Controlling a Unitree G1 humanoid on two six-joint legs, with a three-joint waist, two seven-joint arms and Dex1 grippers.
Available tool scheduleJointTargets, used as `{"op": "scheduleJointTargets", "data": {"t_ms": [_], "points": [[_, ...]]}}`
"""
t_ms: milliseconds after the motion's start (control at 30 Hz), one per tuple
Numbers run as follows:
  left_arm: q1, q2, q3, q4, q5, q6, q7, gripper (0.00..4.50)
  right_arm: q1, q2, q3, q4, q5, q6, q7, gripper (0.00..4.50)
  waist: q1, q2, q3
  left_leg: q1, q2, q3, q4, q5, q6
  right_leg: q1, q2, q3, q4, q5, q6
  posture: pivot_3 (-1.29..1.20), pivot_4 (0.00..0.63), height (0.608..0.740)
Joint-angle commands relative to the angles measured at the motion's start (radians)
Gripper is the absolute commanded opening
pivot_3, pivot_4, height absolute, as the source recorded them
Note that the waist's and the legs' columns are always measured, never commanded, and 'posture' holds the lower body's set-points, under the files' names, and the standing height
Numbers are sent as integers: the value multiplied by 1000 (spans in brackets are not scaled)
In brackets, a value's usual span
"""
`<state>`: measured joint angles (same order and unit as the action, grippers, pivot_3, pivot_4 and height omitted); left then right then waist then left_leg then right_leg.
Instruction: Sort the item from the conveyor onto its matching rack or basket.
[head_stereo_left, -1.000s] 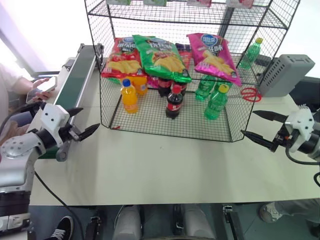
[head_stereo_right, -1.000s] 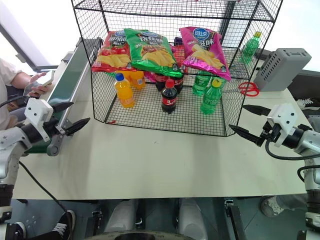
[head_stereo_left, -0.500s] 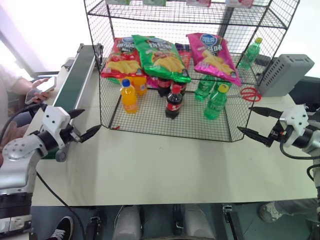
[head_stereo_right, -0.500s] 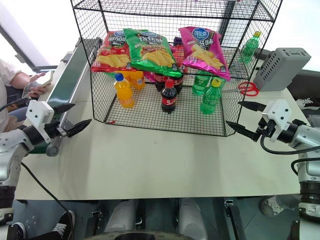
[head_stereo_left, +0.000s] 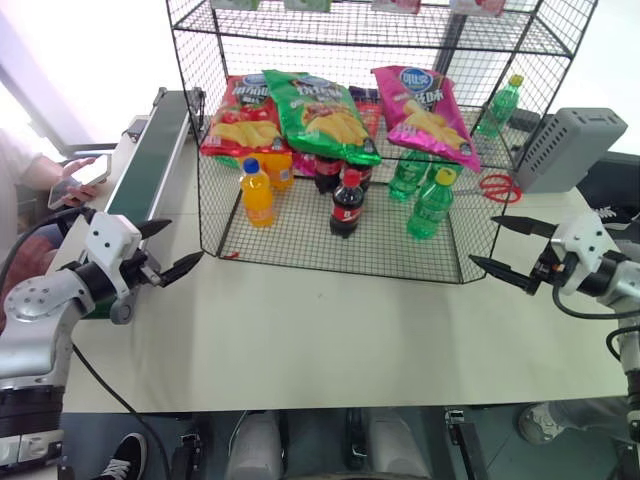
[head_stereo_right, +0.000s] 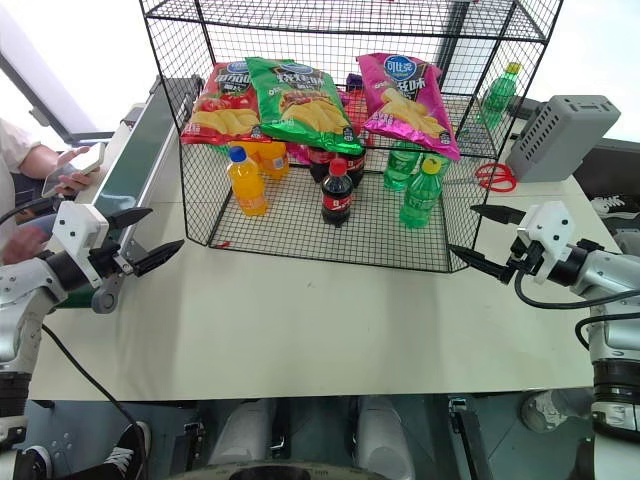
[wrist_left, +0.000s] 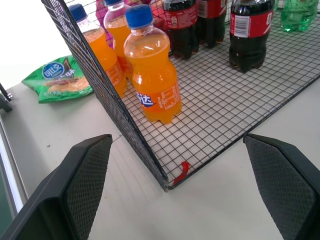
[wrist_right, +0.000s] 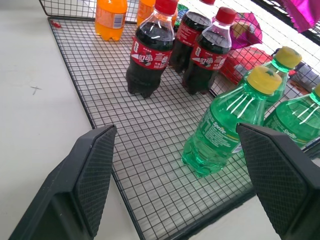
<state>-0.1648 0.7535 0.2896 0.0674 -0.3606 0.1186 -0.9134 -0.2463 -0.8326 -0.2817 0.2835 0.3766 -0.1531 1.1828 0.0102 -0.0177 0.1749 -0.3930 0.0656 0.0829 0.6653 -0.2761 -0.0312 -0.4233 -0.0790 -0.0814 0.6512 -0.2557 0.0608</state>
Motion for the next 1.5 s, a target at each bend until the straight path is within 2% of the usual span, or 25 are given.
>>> {"op": "scheduleJointTargets", "data": {"t_ms": [33, 700, 1500], "points": [[-9, 9, 17, -32, -8, -16, 2, 4500, -24, -1, -9, 4, 8, -15, -4, 3989, 0, 0, 0, 0, 0, 0, 0, 0, 0, 0, 0, 0, 0, 0, 0, 0, 150, 740], [-5, 34, 27, -40, -31, -18, -32, 4500, -24, 16, 9, 11, -3, -29, -2, 3989, 0, 0, 0, 0, 0, 0, 0, 0, 0, 0, 0, 0, 0, 0, 0, 0, 150, 740], [-11, 11, 12, -50, -23, -22, -7, 4500, -95, 17, 36, 58, -19, -52, 1, 3989, -1, 0, 0, 0, 0, 0, 0, 0, 0, 0, 0, 0, 0, 0, 0, 0, 150, 740]]}}
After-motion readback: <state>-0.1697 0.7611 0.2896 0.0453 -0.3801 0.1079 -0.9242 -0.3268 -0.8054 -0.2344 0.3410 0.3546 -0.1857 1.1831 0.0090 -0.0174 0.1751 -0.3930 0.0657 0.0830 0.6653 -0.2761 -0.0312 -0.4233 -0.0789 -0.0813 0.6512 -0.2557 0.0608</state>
